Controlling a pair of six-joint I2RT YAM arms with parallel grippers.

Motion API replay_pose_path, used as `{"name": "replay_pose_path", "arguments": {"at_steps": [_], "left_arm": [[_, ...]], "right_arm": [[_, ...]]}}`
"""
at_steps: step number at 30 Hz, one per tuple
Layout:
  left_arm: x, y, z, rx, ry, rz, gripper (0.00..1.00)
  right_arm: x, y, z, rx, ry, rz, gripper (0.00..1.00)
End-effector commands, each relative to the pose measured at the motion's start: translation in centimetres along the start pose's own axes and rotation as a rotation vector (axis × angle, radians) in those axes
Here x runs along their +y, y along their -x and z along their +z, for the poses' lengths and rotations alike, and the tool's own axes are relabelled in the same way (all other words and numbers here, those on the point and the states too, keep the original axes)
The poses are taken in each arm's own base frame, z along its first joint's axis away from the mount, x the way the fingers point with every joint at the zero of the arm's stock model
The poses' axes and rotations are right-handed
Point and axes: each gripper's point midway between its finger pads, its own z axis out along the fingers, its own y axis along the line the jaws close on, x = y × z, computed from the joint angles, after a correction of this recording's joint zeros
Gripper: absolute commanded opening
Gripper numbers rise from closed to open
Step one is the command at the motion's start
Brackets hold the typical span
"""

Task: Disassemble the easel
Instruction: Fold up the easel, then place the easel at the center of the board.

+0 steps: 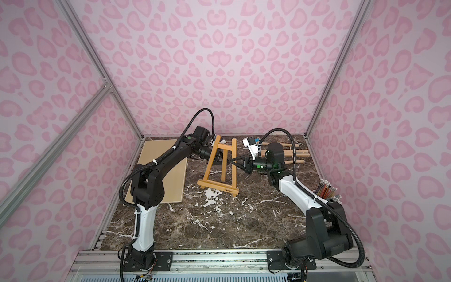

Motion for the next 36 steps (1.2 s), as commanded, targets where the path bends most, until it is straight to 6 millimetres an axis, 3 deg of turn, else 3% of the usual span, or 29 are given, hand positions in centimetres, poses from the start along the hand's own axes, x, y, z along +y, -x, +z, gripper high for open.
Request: {"name": "replay_pose_path", "arguments": {"at_steps": [1,10,14,17,26,36], "left_arm": [[1.8,-1.5,-0.3,0.042,0.056,-0.067,0.03],[8.4,-1.1,-1.9,0.031,0.294,-0.18,0.03],[11.7,-0.5,-4.7,-0.028,0.478,-0.229,0.03],[12.2,0.2,-7.4,-0.092,0.577,-0.228,0.03],[9.4,0.4,-14.6,-0.303,0.82,-0.131,0.03],[3.3,0.6,-17.6,-0.56,0.654,-0.046,0.02]], "right_arm": [[-3.4,0.9,-0.1,-0.081,-0.131,0.047,0.0],[-4.4,-2.4,1.0,-0.062,-0.093,0.179,0.0],[-5.3,-3.6,1.5,-0.039,-0.094,0.233,0.0],[-6.4,-4.1,1.7,-0.017,-0.116,0.262,0.0],[-10.5,-4.0,2.7,0.002,-0.131,0.363,0.0],[-19.2,-6.0,4.8,0.131,-0.198,0.504,0.0]]}}
